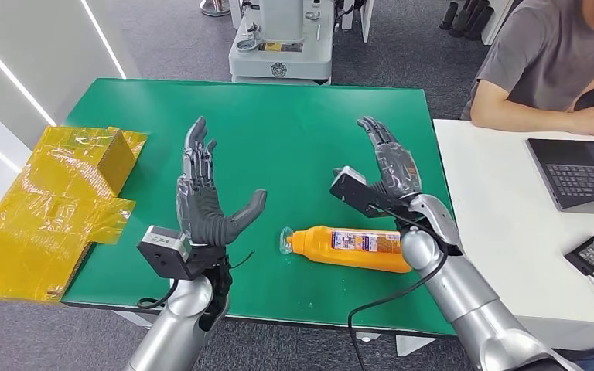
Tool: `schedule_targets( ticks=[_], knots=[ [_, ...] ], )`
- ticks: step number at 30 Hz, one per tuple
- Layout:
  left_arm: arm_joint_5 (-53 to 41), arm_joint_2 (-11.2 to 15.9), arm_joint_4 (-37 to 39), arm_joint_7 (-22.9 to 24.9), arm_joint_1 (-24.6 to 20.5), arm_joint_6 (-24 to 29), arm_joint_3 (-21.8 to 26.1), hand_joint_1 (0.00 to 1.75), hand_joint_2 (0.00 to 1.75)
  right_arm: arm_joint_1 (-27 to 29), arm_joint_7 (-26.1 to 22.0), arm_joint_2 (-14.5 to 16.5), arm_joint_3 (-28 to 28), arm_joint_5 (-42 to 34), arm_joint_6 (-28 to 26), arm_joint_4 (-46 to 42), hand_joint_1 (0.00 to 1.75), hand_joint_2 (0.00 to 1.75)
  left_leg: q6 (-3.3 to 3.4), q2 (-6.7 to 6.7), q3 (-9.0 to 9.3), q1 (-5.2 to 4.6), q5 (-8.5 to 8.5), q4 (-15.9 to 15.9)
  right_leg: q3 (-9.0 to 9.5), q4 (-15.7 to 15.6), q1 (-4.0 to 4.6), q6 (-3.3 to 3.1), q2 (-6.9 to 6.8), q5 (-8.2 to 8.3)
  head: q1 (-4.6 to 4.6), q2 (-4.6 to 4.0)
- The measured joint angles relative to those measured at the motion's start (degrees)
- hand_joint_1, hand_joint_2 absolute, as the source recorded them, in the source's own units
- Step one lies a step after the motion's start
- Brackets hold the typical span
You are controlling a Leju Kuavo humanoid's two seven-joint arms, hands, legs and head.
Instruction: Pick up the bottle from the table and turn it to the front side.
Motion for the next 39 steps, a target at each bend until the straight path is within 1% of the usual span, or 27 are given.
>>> schedule_targets(
  ticks=[18,22,28,34,39],
  knots=[
    [-1.0,0.0,0.1,0.0,1.0,-0.6,0.0,0.00,1.75,1.6,0.4,0.0,-0.1,0.9,0.1,-0.1,0.00,1.75,0.00,0.01,0.00,0.00,0.00,0.0,0.00,0.0,0.00,0.00,0.00,0.00,0.02,0.00],
    [-1.4,0.0,0.1,0.0,1.2,-0.9,0.0,0.00,1.75,2.1,0.4,-0.2,-0.1,1.6,0.9,-0.2,0.00,1.75,0.00,0.01,0.00,0.00,0.00,0.0,0.00,0.0,0.00,0.00,0.00,0.00,0.01,0.00],
    [-2.6,-0.1,0.0,0.7,1.8,-1.7,0.0,0.00,1.75,2.7,-0.8,-0.7,0.1,1.7,5.8,-0.5,0.00,1.75,0.00,0.00,0.00,0.00,0.00,0.0,0.00,0.0,0.00,0.00,0.00,0.00,0.01,0.00],
    [-3.5,-0.2,-0.1,1.5,1.9,-2.9,0.0,0.00,1.75,3.6,-2.2,-1.2,1.1,-0.5,13.7,-1.2,0.00,1.75,0.00,0.00,0.00,0.00,0.00,0.0,0.00,0.0,0.00,0.00,0.00,0.00,0.01,0.00],
    [-3.7,-0.2,-0.4,2.2,2.0,-3.5,0.0,0.00,1.75,4.9,-1.7,-2.1,2.4,-1.7,19.9,-1.8,0.00,1.75,0.00,0.00,-0.01,0.00,0.00,0.0,-0.01,0.0,0.00,0.00,0.00,0.00,0.00,0.00]
  ],
)
